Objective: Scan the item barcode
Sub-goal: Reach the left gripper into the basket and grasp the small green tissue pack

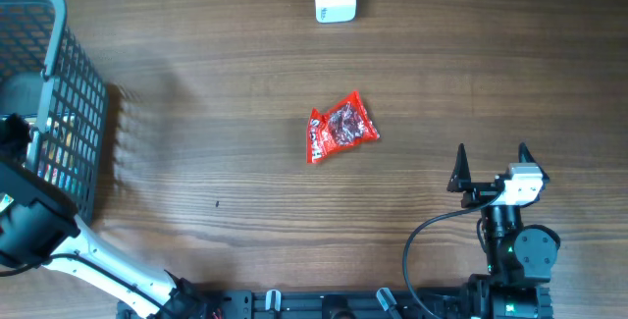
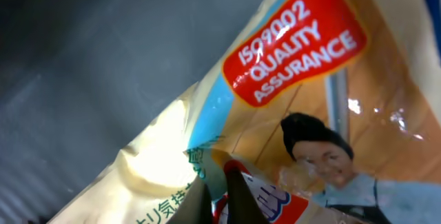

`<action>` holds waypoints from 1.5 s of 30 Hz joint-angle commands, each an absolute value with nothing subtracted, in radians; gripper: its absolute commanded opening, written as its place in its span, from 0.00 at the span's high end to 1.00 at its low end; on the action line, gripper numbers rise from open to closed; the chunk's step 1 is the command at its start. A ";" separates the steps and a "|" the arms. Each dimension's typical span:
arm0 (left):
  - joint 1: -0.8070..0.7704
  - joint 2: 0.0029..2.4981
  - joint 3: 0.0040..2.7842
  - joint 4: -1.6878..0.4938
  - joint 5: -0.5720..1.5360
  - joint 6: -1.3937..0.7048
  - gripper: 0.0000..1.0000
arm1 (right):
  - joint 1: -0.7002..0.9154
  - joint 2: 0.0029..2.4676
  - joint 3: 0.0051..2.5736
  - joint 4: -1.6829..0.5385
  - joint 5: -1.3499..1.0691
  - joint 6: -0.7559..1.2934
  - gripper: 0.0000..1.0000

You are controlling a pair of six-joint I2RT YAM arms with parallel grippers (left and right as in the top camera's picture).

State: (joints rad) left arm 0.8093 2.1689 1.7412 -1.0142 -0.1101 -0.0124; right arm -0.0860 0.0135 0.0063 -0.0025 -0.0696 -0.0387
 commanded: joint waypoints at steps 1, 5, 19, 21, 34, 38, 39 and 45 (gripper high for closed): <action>0.809 2.159 1.762 -1.075 -0.080 -0.035 0.96 | -0.083 0.007 0.005 0.000 -0.060 -0.026 0.00; 0.809 2.005 1.818 -1.073 -0.078 -0.223 0.96 | -0.083 0.007 0.005 0.000 -0.060 -0.026 0.00; 0.809 2.049 1.736 -1.020 -0.080 -0.148 0.00 | -0.083 0.007 0.005 0.001 -0.060 -0.026 0.00; 0.809 2.107 1.731 -0.993 -0.079 -0.110 0.00 | -0.083 0.007 0.005 0.001 -0.060 -0.026 0.00; 0.809 2.228 1.731 -0.994 0.056 -0.108 0.36 | -0.083 0.007 0.005 0.001 -0.060 -0.025 0.00; 0.809 2.228 1.731 -1.006 0.056 -0.108 0.84 | -0.083 0.007 0.005 0.001 -0.060 -0.026 0.00; 0.810 2.228 1.732 -1.005 0.055 -0.108 0.94 | -0.083 0.007 0.005 0.001 -0.060 -0.026 0.00; 0.810 2.172 1.872 -1.107 -0.001 -0.139 0.96 | -0.083 0.007 0.005 0.000 -0.060 -0.026 0.00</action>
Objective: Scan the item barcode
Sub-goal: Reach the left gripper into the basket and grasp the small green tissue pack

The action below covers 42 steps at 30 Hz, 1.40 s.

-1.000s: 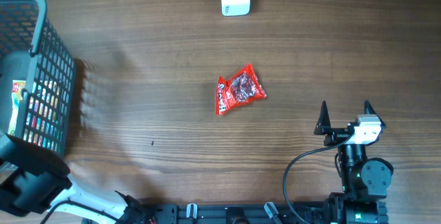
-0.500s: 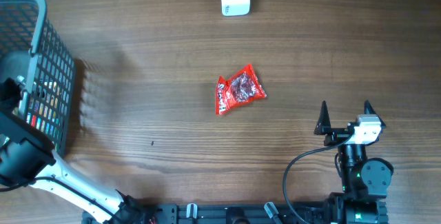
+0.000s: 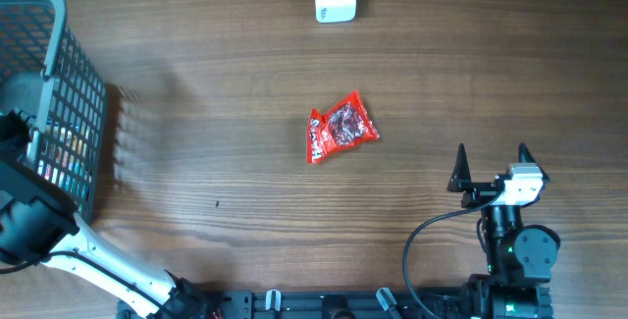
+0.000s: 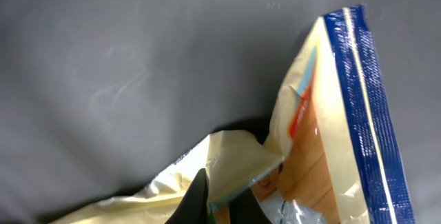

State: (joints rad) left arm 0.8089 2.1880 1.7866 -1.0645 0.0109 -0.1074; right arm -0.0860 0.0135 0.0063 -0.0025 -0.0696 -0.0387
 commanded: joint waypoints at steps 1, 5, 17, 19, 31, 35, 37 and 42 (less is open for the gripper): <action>0.810 2.144 1.902 -1.119 -0.001 -0.169 0.96 | -0.083 0.007 0.005 0.000 -0.060 -0.025 0.00; 0.809 1.963 1.938 -1.119 0.010 -0.218 0.96 | -0.083 0.007 0.005 0.000 -0.060 -0.026 0.00; 0.809 1.416 1.938 -0.898 0.218 -0.384 0.96 | -0.083 0.007 0.005 0.001 -0.060 -0.026 0.00; 0.804 1.407 1.938 -0.901 0.220 -0.404 0.93 | -0.083 0.007 0.005 0.000 -0.060 -0.026 0.00; 0.789 1.920 1.934 -1.365 0.096 -0.116 0.02 | -0.083 0.007 0.005 0.001 -0.060 -0.026 0.00; 0.781 2.073 1.930 -1.445 0.106 -0.030 0.08 | -0.083 0.007 0.005 0.001 -0.060 -0.026 0.00; 0.781 2.105 1.930 -1.453 0.084 -0.030 0.07 | -0.083 0.007 0.005 0.001 -0.059 -0.026 0.00; 0.781 2.136 1.922 -1.486 0.085 -0.030 0.08 | -0.083 0.007 0.005 0.000 -0.060 -0.026 0.00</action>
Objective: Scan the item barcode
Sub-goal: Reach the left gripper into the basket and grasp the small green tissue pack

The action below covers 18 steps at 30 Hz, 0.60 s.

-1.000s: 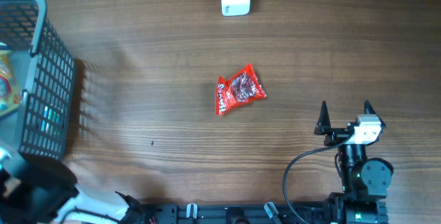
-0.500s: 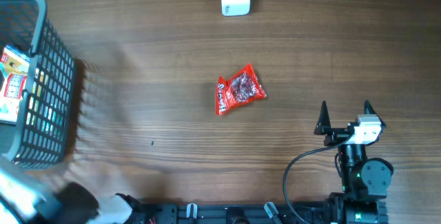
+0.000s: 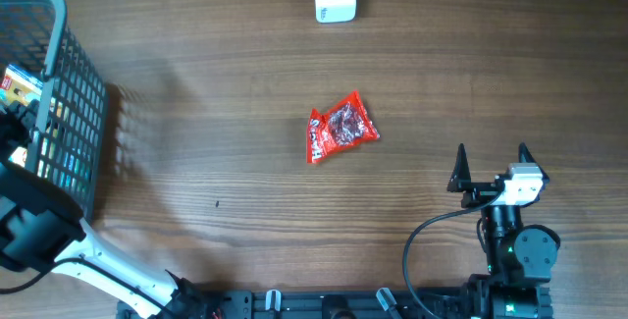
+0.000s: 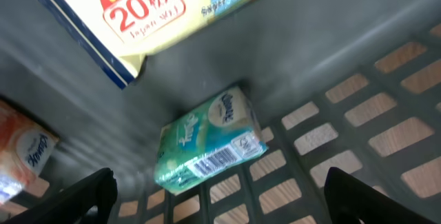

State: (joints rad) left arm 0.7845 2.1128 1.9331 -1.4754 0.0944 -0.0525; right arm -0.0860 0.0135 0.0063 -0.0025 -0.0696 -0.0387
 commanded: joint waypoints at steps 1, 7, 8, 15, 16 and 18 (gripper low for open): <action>0.781 2.136 1.901 -1.486 0.084 -0.031 0.08 | -0.083 0.007 0.005 0.000 -0.059 -0.026 0.00; 0.781 2.136 1.789 -1.434 0.084 -0.115 0.11 | -0.083 0.007 0.005 0.000 -0.059 -0.026 0.00; 0.781 2.136 1.773 -1.420 0.084 -0.144 0.14 | -0.083 0.007 0.005 0.000 -0.060 -0.025 0.00; 0.781 2.136 1.731 -1.359 0.090 -0.305 0.43 | -0.083 0.007 0.005 0.000 -0.060 -0.026 0.00; 0.781 2.136 1.731 -1.356 0.093 -0.304 0.47 | -0.083 0.007 0.005 0.001 -0.060 -0.026 0.00; 0.781 2.136 1.731 -1.349 0.093 -0.304 0.61 | -0.083 0.007 0.005 0.001 -0.059 -0.025 0.00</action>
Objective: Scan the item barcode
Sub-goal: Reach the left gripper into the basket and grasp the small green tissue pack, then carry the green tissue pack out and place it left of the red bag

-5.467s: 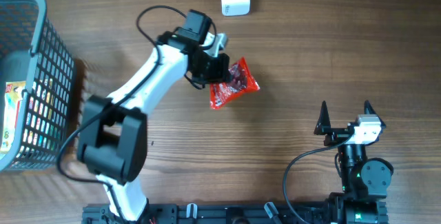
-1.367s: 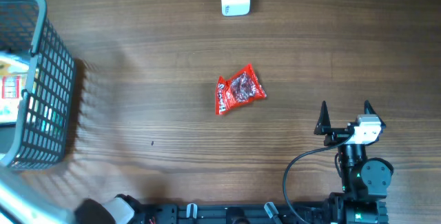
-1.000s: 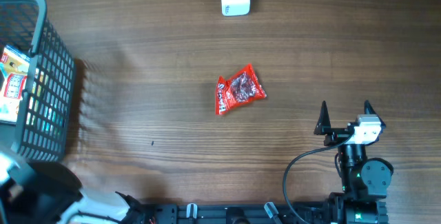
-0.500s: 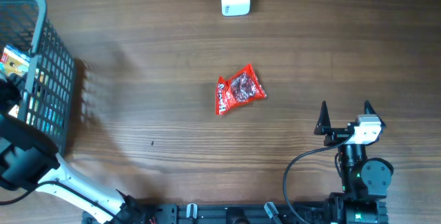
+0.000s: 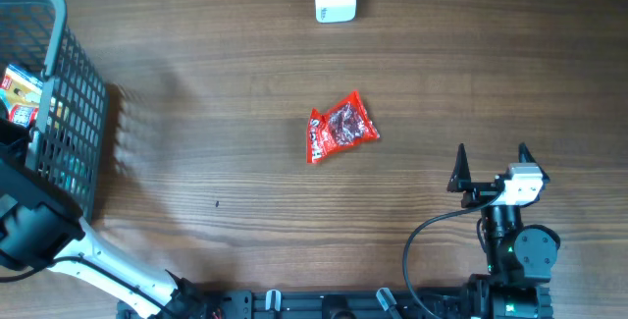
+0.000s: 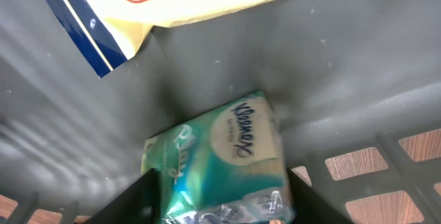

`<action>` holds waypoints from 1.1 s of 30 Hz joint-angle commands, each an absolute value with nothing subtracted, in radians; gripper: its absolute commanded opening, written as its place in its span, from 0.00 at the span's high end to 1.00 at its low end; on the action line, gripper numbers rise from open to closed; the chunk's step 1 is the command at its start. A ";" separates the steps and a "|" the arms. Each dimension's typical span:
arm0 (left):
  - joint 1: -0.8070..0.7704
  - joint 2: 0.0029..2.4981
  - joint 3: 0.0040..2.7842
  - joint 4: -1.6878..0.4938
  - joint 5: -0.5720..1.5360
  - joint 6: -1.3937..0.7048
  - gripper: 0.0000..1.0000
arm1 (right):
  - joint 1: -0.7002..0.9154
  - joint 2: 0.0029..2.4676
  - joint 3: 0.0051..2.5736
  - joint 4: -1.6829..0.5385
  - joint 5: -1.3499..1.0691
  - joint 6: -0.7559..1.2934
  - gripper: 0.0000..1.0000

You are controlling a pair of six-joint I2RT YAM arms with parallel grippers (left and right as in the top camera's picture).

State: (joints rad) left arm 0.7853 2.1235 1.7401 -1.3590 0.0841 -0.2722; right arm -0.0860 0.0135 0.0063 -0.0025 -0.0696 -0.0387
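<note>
Deep in the grey mesh basket (image 5: 74,83), my left gripper (image 6: 224,198) has its two fingers pressed against the sides of a green Kleenex tissue pack (image 6: 231,145), shut on it. The pack lies on the basket floor (image 6: 358,65). No barcode is readable on its blurred lower end. Just above it lies a cream bag with a blue edge (image 6: 124,24). A white scanner stands at the table's far edge. My right gripper (image 5: 492,152) rests open and empty at the near right.
A red snack packet (image 5: 340,128) lies on the wooden table near the middle. Another printed pack (image 5: 18,88) shows inside the basket's far part. The basket's high mesh walls surround my left arm (image 5: 29,226).
My left gripper was wide open above the green tissue pack. Now it is lower, with its fingers drawn in against the pack's sides. The right arm and the red packet have not moved.
My left gripper was shut close over a printed cream bag in the basket, and still shut at the bag's edge later. Then it stood wide open above a green tissue pack. Now it grips that pack on the basket floor.
</note>
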 commanded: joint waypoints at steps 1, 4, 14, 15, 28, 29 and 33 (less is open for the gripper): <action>0.782 2.136 1.731 -1.344 0.093 -0.304 0.74 | -0.083 0.007 0.005 0.000 -0.060 -0.026 0.00; 0.783 2.136 1.742 -1.316 0.093 -0.304 0.96 | -0.083 0.007 0.005 0.001 -0.059 -0.026 0.00; 0.780 2.084 2.455 -1.550 0.223 -0.304 0.96 | -0.083 0.007 0.005 0.000 -0.060 -0.026 0.00; 0.776 2.056 2.521 -1.540 0.267 -0.304 0.96 | -0.083 0.007 0.005 0.000 -0.060 -0.026 0.00; -0.002 1.919 2.537 -1.592 0.267 -0.345 0.96 | -0.083 0.007 0.005 0.000 -0.060 -0.026 0.00; -0.065 1.947 2.496 -1.603 0.245 -0.345 0.96 | -0.083 0.007 0.005 0.000 -0.059 -0.026 0.00; -0.313 2.117 2.167 -1.502 0.215 -0.345 0.96 | -0.083 0.007 0.005 0.001 -0.060 -0.026 0.00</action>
State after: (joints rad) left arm -0.2287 2.0434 2.3009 -1.5471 0.2367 -0.3538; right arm -0.0860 0.0135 0.0063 -0.0029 -0.0696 -0.0387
